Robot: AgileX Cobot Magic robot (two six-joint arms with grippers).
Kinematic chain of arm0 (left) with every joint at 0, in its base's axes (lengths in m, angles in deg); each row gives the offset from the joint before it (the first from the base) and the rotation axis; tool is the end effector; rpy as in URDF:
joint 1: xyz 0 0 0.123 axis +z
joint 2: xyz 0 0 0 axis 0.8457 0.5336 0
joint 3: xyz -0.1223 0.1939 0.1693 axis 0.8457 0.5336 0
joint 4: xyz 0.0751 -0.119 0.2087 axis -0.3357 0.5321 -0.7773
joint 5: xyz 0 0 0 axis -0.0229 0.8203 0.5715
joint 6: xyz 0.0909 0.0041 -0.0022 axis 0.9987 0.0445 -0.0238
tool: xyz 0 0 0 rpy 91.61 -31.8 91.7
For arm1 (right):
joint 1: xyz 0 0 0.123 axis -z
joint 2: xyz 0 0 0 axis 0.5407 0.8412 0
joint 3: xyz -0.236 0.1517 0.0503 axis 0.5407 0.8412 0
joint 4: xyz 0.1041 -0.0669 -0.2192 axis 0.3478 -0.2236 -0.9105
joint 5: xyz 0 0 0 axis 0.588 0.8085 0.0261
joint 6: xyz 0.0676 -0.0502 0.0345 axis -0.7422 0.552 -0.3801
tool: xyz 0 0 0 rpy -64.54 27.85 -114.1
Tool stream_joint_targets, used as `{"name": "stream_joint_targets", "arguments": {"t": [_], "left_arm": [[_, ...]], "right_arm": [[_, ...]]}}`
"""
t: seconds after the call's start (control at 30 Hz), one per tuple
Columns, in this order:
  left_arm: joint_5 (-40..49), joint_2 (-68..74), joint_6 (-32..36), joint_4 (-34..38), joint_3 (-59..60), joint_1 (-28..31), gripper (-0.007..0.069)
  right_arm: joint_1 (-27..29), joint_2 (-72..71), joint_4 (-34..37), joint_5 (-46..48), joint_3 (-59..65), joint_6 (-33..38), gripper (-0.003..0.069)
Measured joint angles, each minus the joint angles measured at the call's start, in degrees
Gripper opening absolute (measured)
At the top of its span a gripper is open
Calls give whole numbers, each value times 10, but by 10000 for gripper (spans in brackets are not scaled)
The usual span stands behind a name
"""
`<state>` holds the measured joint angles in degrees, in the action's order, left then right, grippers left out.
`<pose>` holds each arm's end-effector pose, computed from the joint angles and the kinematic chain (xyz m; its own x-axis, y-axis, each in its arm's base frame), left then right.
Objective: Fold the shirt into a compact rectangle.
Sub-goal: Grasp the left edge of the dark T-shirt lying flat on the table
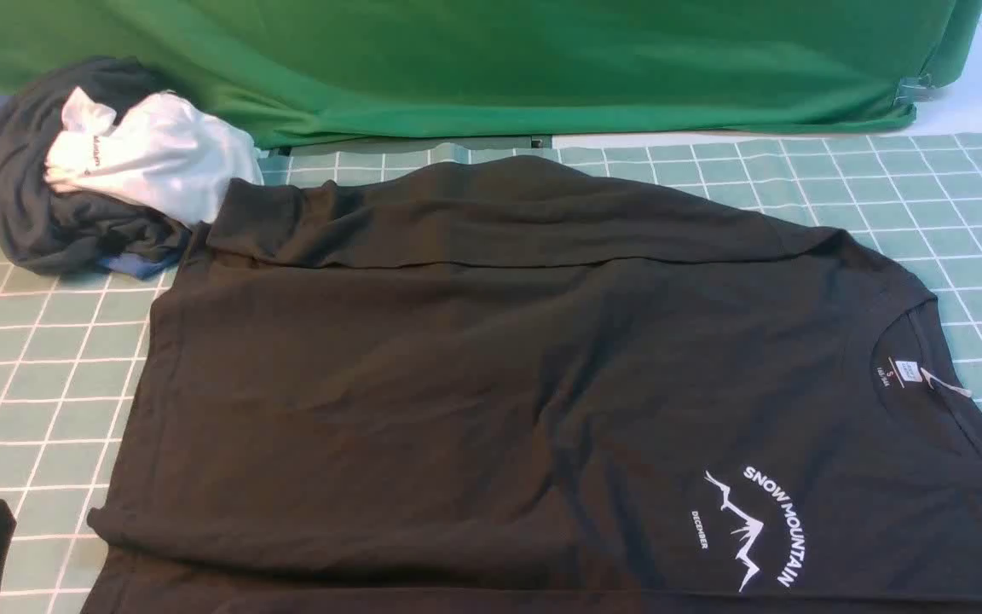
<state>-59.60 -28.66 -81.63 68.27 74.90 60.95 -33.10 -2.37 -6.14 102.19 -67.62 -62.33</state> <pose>0.0557 0.0021 0.1907 -0.1503 0.0335 -0.9881 -0.0375 0.9985 0.0395 0.0556 -0.0006 0.1873 -0.1702 -0.0254 -0.9851 0.0000 0.9997 -0.0258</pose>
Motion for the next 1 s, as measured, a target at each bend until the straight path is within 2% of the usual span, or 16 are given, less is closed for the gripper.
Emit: {"name": "stream_joint_targets", "arguments": {"t": [0.7,0.87,1.0], "left_arm": [[-6,0,0,-8,0,0,36],[-83,0,0,90,0,0,36],[-220,0,-22,197,0,0,36]], "right_arm": [[0,0,0,0,0,0,245],[0,0,0,0,0,0,245],[0,0,0,0,0,0,245]]}}
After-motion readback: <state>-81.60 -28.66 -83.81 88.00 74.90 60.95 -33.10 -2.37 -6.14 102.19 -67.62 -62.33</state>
